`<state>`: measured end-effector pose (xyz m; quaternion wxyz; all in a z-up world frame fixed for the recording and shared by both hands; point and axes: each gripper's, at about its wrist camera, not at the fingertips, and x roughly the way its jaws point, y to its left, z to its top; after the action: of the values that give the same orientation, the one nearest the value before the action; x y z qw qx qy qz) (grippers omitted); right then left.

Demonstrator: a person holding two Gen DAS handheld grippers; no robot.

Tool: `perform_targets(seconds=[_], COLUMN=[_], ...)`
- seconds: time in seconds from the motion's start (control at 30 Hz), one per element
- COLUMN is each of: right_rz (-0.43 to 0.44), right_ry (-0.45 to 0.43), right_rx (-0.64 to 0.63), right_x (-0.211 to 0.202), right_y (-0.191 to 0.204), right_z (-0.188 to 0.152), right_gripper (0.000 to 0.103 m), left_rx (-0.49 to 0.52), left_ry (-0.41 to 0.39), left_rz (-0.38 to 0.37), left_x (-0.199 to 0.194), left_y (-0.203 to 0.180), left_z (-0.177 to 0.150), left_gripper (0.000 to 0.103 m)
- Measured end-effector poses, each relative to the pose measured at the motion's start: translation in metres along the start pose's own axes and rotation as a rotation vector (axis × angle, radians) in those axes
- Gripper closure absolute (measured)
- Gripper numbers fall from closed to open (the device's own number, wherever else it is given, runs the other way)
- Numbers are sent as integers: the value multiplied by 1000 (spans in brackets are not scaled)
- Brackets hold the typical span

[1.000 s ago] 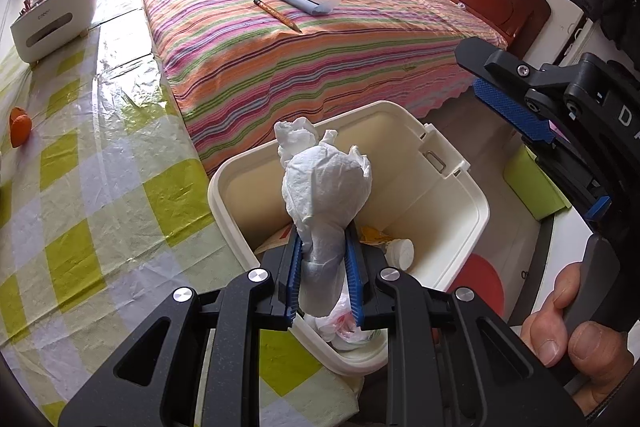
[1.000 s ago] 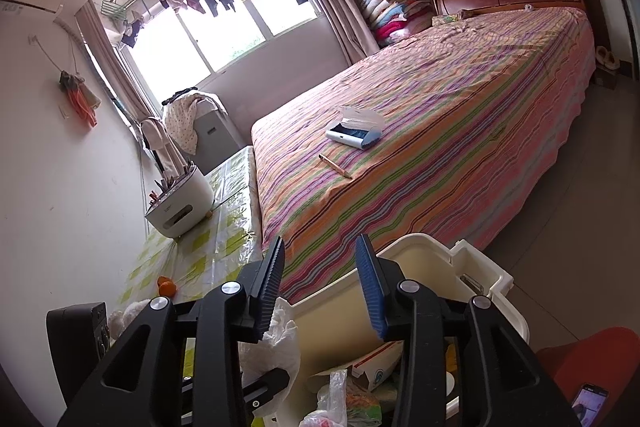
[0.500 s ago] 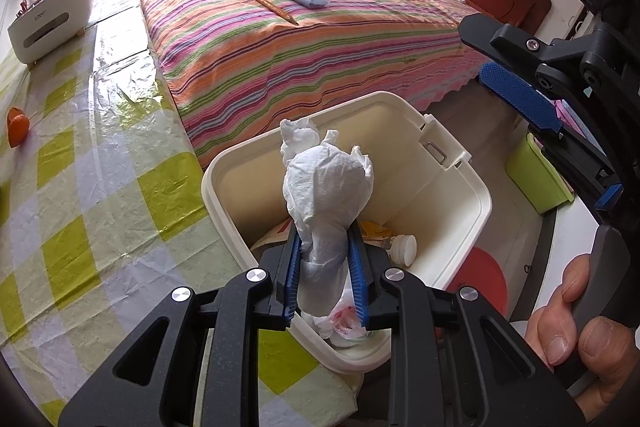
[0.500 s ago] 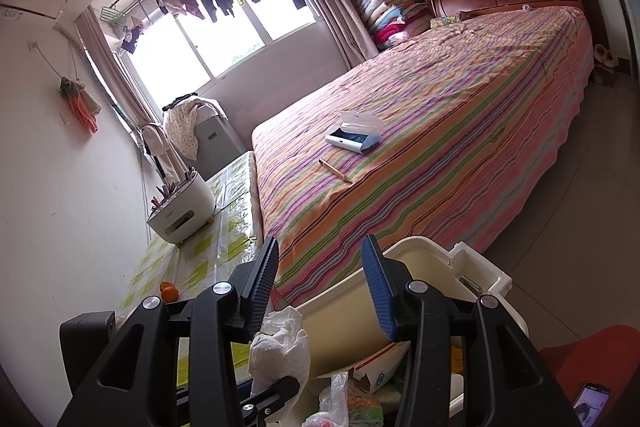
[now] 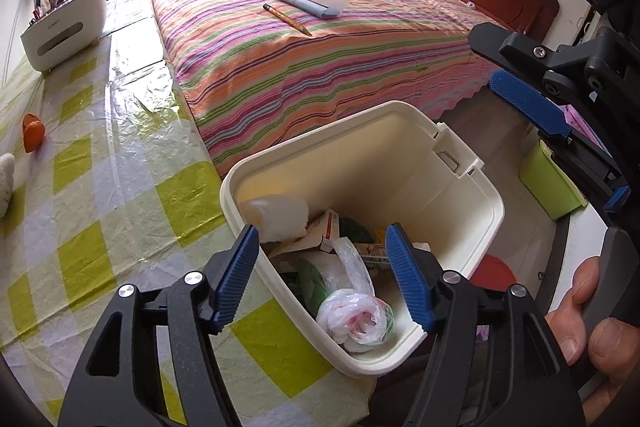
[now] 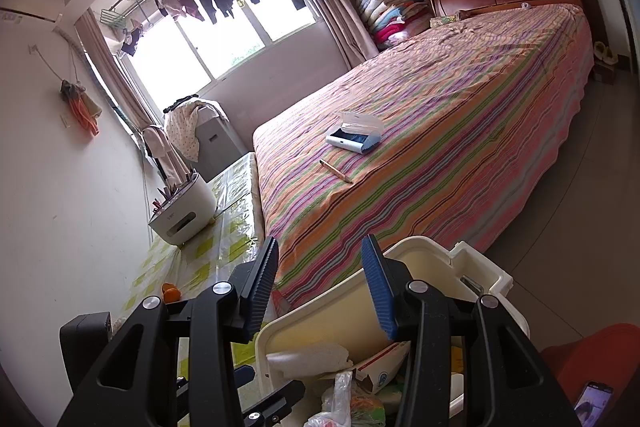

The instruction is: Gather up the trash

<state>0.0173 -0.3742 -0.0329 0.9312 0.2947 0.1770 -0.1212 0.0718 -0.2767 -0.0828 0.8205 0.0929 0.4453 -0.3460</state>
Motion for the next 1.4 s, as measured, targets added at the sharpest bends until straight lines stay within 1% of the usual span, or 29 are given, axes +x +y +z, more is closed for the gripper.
perform_targets(seconds=[0.1,0.23,0.63,0.7,0.73,1.0,1.3,1.4], right_rz=[1,8,36,44,46,78,113,126], right_ry=[-2,-3,15,20,18,35,65,93], right_rx=[3,14,11,7,3,-21,-65,-82], right_x=[0,0,9,11,12,18,30,39], right_y=[0,2,17,21,24,45,77,92], right_z=[0,0,-3,-3,-4,-7,-18,-24], right_gripper=[60,60,60,55,50,48,48,47], left_rx=[4,-15,-107,-119,-126,-213,-278,-301], left_ry=[-20,-31,-69,-75,-77,-82,-118,-116], left_rz=[20,32,65,81,89,164,341,380], left_x=[-4,-9,-32,-39,-41,-70,-120,-134], left_y=[0,5,38,46,51,104,193,220], left_z=[1,0,6,6,6,3,-4,-7], left_gripper=[30,27,26,26,26,26,26,26])
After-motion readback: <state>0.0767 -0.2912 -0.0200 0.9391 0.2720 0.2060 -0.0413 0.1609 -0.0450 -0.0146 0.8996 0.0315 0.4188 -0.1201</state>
